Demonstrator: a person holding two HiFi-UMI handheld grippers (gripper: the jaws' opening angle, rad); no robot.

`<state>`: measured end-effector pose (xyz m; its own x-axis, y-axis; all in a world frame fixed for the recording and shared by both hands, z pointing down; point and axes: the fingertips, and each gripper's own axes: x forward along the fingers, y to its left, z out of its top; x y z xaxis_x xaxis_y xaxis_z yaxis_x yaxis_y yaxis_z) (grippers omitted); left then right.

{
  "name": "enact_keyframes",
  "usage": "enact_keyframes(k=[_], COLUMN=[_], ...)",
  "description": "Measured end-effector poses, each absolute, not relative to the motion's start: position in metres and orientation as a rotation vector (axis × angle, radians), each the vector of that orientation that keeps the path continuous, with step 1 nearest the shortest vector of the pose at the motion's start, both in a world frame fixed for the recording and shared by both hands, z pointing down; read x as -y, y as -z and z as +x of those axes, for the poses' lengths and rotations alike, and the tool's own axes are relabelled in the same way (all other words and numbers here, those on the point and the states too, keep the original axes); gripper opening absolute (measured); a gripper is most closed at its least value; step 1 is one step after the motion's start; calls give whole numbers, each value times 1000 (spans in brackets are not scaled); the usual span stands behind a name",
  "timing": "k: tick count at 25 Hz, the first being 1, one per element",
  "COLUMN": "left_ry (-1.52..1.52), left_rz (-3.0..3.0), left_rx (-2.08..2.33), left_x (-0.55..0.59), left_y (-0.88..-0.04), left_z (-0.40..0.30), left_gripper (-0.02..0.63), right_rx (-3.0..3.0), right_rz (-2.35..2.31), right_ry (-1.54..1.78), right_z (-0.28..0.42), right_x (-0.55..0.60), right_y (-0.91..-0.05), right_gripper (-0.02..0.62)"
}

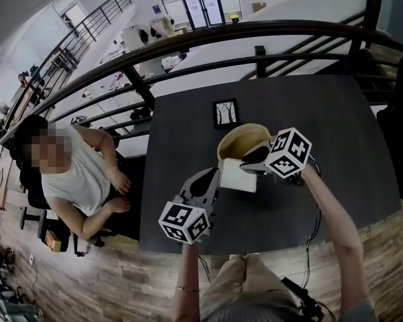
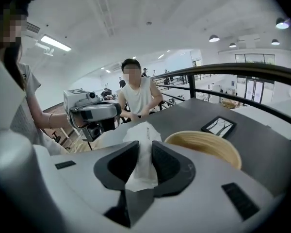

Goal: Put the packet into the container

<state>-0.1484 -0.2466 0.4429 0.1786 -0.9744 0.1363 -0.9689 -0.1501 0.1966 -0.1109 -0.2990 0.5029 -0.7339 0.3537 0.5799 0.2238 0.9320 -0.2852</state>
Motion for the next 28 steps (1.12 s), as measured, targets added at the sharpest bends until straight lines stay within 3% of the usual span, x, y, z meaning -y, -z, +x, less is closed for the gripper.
enact_keyframes(k=[16, 28], left_ry=[43, 38], left_rz=[2299, 2272], left_rx=[1803, 1777], left_x=[329, 355], left_y=[-433, -448], left_z=[-162, -175], left_gripper=[8, 8], right_rx=[2444, 2343], right_rz=[-187, -369], right_ry=[-246, -225], right_z=[-130, -144], right_x=[402, 415], right_y=[-499, -540], right_gripper=[97, 98])
